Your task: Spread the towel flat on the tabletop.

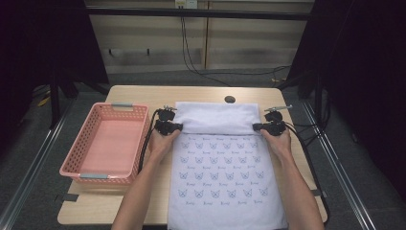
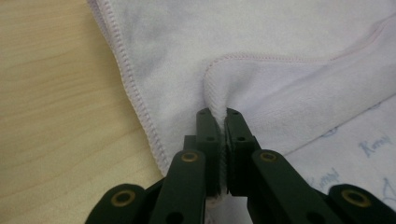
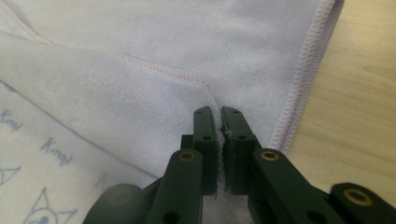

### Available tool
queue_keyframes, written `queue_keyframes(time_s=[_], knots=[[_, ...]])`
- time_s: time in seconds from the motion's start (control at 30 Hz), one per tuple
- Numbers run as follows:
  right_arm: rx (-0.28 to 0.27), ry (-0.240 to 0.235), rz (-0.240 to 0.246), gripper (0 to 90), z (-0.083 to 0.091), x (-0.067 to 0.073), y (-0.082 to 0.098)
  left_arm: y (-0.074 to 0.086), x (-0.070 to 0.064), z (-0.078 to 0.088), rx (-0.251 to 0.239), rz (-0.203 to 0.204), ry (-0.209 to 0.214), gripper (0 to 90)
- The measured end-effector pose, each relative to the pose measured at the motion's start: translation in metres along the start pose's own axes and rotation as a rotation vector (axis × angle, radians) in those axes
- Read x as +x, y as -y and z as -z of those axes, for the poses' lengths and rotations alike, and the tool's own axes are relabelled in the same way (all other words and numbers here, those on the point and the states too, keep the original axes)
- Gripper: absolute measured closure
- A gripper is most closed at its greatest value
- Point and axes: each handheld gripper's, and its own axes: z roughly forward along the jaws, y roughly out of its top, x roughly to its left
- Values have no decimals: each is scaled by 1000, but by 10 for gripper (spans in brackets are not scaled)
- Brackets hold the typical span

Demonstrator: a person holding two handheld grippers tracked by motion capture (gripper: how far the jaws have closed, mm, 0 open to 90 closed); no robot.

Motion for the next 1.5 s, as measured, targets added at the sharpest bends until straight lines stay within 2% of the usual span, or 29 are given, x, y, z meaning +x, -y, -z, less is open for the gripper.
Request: queue_keyframes(time_s=[0.07, 0.1, 0.13, 0.2, 0.23, 0.27, 0.33, 0.37, 0.4, 0.43, 0.47, 0.5, 0.57, 0.63, 0.7, 0.77, 0.9, 0.93, 0.97, 1.0, 1.1, 1.13, 1.17, 1.2, 1.23, 1.27, 1.33, 1.43, 1.5], knots=[[-28, -38, -5, 857, 7, -3, 0, 1, -3, 6, -29, -17, 25, 868], [-61, -57, -10, 857, 13, -5, -2, 1, -3, 6, -29, -17, 25, 867], [-93, -82, -17, 857, 20, -6, -5, 0, -6, 16, -45, -37, 51, 867], [-146, -104, -21, 857, 34, -9, -13, -5, -9, 31, -100, -44, 84, 867], [-146, -104, -21, 857, 34, -9, -13, -5, -9, 31, -100, -44, 84, 867], [-205, -125, -24, 857, 50, -12, -20, -11, -14, 50, -154, -50, 119, 867], [-242, -139, -16, 857, 66, -14, -27, -16, -19, 66, -187, -66, 157, 867], [-260, -143, -17, 857, 72, -14, -28, -16, -19, 66, -187, -66, 157, 867], [-283, -153, -16, 857, 82, -14, -32, -19, -22, 77, -202, -87, 163, 867], [-283, -153, -16, 857, 82, -14, -32, -21, -25, 85, -211, -98, 169, 867], [-299, -165, 0, 857, 89, -13, -34, -23, -28, 97, -234, -104, 191, 867], [-326, -175, 11, 857, 101, -10, -37, -24, -30, 104, -245, -115, 190, 867], [-340, -184, 39, 857, 116, -5, -40, -26, -33, 119, -269, -120, 201, 867], [-351, -197, 67, 857, 129, 2, -41, -26, -38, 132, -270, -135, 171, 867], [-359, -197, 95, 858, 143, 13, -39, -25, -42, 141, -269, -154, 170, 868], [-365, -202, 96, 858, 147, 16, -38, -20, -47, 152, -284, -174, 183, 868], [-406, -232, 114, 858, 172, 25, -30, -10, -53, 176, -318, -183, 228, 867], [-410, -242, 116, 858, 177, 27, -28, -8, -56, 188, -335, -196, 236, 867], [-410, -242, 116, 858, 177, 27, -28, -8, -56, 188, -335, -196, 236, 867], [-420, -241, 135, 858, 187, 34, -26, -7, -59, 194, -334, -206, 241, 867], [-431, -225, 140, 858, 199, 41, -25, -4, -69, 210, -351, -237, 253, 867], [-445, -235, 151, 859, 207, 45, -21, 3, -74, 217, -360, -254, 256, 867], [-445, -235, 151, 859, 207, 45, -21, 3, -74, 217, -360, -254, 256, 867], [-444, -243, 152, 858, 211, 49, -10, 11, -77, 221, -355, -267, 267, 866], [-444, -243, 152, 858, 211, 49, -10, 16, -78, 222, -357, -273, 265, 866], [-440, -251, 155, 858, 211, 49, -4, 26, -78, 221, -345, -262, 282, 866], [-403, -266, 157, 858, 206, 53, 24, 48, -80, 215, -321, -239, 321, 865], [-384, -282, 138, 858, 204, 53, 51, 71, -85, 204, -285, -244, 355, 863], [-363, -285, 128, 857, 202, 50, 66, 76, -86, 202, -277, -246, 364, 861]])
